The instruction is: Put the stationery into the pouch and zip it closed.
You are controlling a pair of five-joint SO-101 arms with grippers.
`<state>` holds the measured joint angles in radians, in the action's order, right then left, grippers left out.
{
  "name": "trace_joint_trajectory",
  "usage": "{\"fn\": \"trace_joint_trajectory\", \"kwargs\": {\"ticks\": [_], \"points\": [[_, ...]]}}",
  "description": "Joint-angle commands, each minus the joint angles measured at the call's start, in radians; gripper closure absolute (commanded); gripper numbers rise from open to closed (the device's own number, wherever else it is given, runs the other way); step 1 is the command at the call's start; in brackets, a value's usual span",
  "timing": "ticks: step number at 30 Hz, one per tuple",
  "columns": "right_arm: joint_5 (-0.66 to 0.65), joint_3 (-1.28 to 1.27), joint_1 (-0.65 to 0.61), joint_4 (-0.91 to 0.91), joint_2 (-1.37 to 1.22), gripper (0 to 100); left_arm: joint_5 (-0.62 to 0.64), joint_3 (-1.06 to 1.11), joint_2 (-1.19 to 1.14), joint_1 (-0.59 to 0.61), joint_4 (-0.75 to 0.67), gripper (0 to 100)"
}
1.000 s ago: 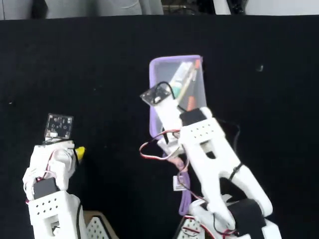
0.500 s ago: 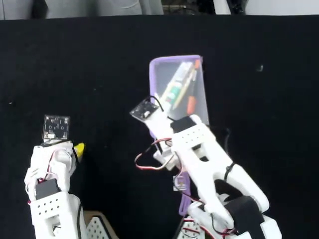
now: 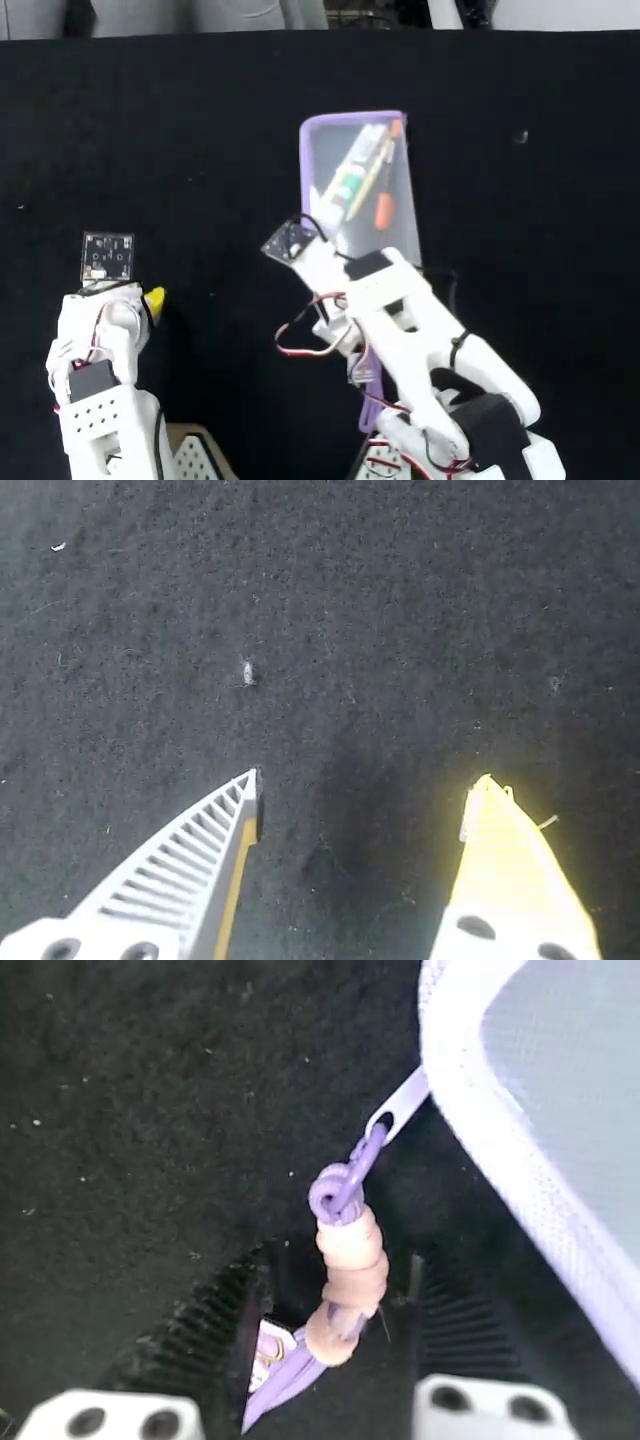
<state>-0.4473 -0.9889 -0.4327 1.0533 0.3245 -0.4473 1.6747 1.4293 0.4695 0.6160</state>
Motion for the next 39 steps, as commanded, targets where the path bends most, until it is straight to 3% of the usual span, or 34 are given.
{"fn": "trace_joint_trajectory", "kwargs": {"ticks": [1,15,25,28,39], "points": [[-0.009,-0.008,-0.012,-0.054,-0.001,90.8,0.011,0.008,0.011,0.01,-0.015,68],[-0.006,0.031,-0.011,-0.026,0.007,98.8,0.011,0.01,0.011,0.01,-0.014,68],[-0.006,0.489,-0.011,0.365,0.008,98.8,0.012,0.001,0.011,-0.002,-0.015,67],[-0.008,0.61,-0.011,0.453,0.01,98.8,0.063,-0.002,0.011,-0.008,-0.02,67],[-0.003,0.802,-0.014,0.608,0.174,98.8,0.077,-0.093,0.011,-0.243,0.02,67]]}}
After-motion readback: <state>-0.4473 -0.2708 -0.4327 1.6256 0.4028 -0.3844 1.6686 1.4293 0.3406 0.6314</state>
